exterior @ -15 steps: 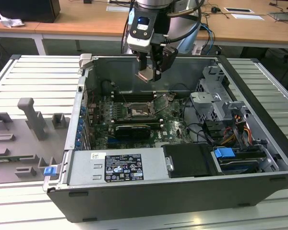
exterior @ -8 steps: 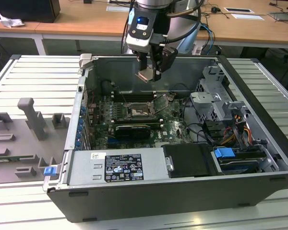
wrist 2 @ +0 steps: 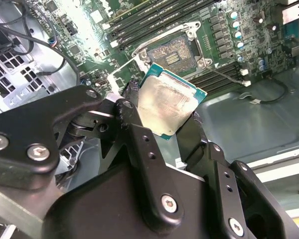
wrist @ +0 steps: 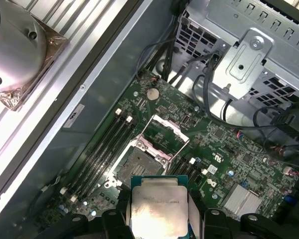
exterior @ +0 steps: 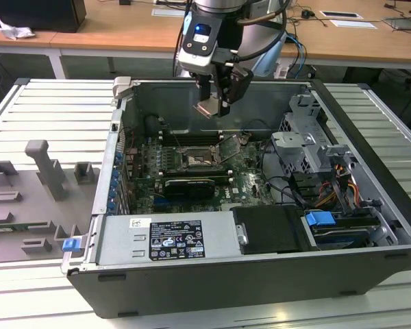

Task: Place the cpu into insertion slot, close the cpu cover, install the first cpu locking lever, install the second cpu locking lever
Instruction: 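Place the cpu into insertion slot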

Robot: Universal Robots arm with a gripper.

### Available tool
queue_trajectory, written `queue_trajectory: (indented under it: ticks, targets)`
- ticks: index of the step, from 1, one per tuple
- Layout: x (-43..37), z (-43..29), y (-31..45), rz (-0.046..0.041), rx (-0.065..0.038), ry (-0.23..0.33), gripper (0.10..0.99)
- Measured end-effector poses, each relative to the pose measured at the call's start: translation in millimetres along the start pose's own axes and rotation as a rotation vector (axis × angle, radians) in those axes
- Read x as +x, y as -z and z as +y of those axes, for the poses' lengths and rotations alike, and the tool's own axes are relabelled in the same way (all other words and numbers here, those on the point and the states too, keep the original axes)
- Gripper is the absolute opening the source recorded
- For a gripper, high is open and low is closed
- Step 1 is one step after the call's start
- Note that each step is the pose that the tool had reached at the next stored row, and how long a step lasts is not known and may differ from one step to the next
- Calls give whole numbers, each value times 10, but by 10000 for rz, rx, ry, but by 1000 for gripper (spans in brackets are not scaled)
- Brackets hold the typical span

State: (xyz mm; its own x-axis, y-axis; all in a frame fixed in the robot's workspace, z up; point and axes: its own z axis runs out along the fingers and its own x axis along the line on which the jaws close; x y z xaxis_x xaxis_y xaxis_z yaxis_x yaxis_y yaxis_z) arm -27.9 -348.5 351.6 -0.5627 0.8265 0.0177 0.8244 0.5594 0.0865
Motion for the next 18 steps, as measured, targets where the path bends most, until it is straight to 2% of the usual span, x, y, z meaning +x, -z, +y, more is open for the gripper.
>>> queue_trajectory:
  ticks: [18]
  targets:
    - [0,0,-3,-60,-6,-604,541]
